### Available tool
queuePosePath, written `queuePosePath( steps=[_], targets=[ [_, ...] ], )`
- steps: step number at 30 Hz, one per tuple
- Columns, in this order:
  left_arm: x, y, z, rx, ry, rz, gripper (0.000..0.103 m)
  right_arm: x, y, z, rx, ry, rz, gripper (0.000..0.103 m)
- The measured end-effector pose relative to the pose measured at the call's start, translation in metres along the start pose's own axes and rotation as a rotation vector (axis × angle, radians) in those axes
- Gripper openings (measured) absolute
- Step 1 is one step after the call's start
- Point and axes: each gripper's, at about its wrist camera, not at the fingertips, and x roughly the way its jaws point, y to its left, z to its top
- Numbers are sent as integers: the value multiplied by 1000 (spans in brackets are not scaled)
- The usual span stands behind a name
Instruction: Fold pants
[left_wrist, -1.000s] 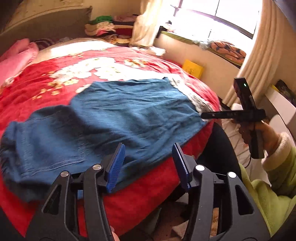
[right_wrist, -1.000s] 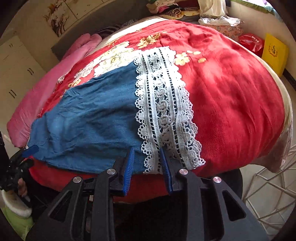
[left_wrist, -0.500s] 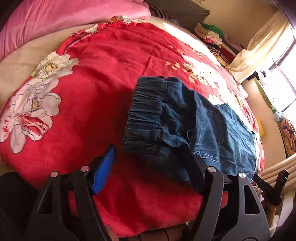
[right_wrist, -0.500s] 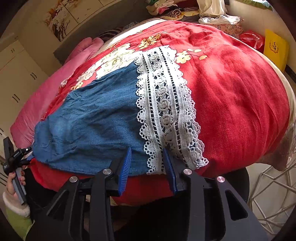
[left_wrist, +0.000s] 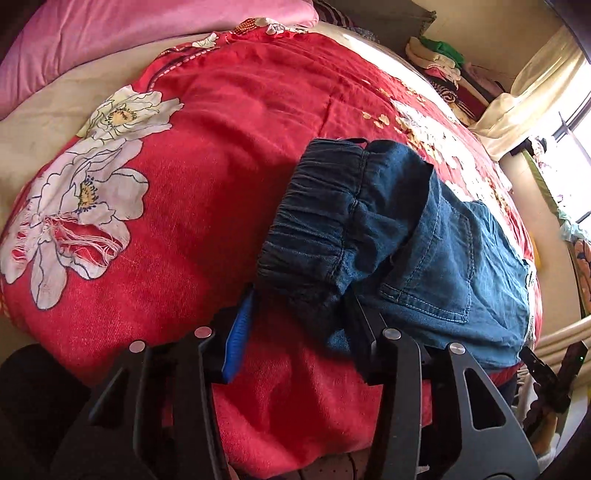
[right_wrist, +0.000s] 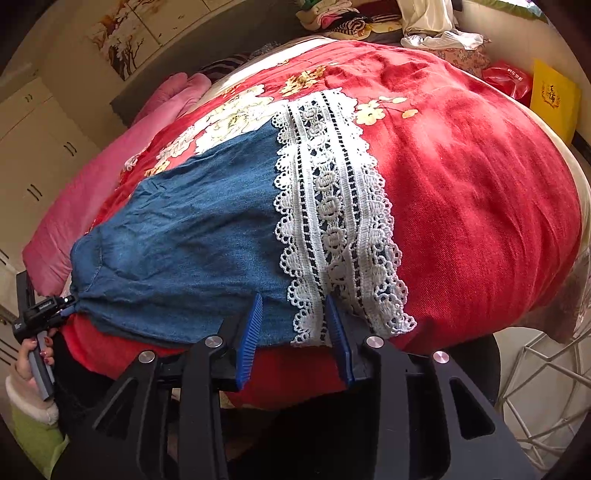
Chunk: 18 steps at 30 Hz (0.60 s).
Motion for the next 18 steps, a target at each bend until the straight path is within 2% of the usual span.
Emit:
queuePosePath(
  steps=[3,5,6,8,11,15,18],
  targets=[
    [-21,-1,-2,10,-53,17,58,-5,-2,2,11,0,22,35],
    [-43,-4,-5,40,-106,52,61,-14,-3,4,19,-19,47,38],
    [-52,-5,-4,47,-128,56,62,-20,-2,5,16,-36,50,43],
    [-71,-13,-1,73,-177,52,66,-31,-1,11,4,-69,42,47],
    [-80,-42,13,148,-225,27,73,-40,-2,30,-12,-108,35,50],
    [-52,-101,35,263,-186,-45,74,-28,-5,67,-34,-108,23,55],
    [-21,-155,46,375,-136,-133,74,-9,-8,97,-35,-86,42,57]
  ],
)
